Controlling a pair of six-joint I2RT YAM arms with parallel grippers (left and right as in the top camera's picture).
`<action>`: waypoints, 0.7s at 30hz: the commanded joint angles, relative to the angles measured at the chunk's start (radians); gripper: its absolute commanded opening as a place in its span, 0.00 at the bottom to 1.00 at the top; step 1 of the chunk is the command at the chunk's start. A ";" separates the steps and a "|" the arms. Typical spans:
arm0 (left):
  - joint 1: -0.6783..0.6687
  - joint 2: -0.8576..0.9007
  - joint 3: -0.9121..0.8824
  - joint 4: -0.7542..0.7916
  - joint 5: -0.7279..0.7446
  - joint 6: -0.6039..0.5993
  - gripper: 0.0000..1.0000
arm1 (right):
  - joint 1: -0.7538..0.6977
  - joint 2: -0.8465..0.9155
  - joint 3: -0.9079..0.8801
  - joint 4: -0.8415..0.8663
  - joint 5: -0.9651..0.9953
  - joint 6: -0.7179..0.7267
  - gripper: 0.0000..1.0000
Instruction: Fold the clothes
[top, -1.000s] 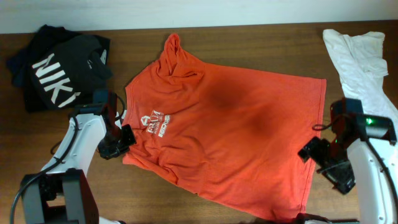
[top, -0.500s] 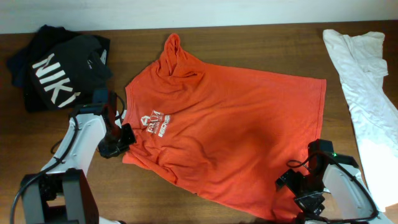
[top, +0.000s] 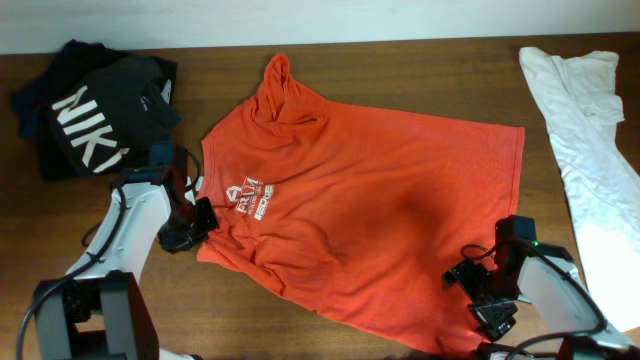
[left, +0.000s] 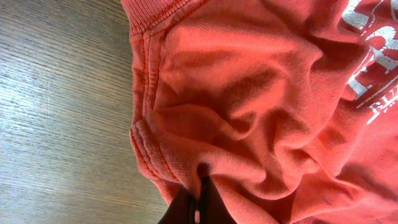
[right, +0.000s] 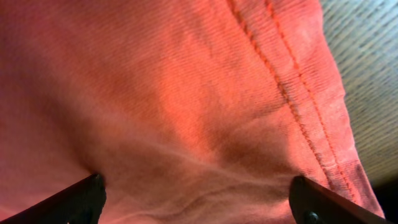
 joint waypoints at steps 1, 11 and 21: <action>0.007 0.002 0.014 0.002 -0.003 0.000 0.01 | -0.006 0.082 -0.016 0.073 0.065 0.074 0.97; 0.006 -0.012 0.057 -0.010 0.002 0.028 0.01 | -0.007 0.127 0.174 -0.044 0.114 0.078 0.10; 0.006 -0.173 0.134 -0.003 0.006 0.034 0.01 | -0.007 0.128 0.519 -0.184 0.190 0.029 0.04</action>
